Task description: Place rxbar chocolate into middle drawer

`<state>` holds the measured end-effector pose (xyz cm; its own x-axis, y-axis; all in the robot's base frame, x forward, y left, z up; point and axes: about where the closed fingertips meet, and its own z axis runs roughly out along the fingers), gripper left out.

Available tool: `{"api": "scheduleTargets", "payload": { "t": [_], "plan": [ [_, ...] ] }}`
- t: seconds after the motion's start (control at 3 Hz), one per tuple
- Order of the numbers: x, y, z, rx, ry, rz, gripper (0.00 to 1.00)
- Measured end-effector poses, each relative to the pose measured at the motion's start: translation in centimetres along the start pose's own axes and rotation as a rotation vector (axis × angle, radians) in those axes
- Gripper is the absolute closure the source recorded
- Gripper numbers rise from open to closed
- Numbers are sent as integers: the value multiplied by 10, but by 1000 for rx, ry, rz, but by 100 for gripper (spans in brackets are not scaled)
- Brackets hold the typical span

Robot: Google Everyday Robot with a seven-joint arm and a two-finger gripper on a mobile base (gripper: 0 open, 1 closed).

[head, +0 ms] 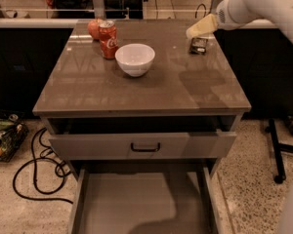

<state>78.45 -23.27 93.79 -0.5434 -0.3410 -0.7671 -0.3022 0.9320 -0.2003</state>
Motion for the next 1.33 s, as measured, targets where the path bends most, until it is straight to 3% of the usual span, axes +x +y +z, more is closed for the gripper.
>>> {"api": "scheduleTargets", "payload": {
  "t": [0.67, 1.33],
  "plan": [
    [-2, 12, 75, -43, 57, 150, 0],
    [5, 21, 109, -65, 142, 186, 0]
  ]
}}
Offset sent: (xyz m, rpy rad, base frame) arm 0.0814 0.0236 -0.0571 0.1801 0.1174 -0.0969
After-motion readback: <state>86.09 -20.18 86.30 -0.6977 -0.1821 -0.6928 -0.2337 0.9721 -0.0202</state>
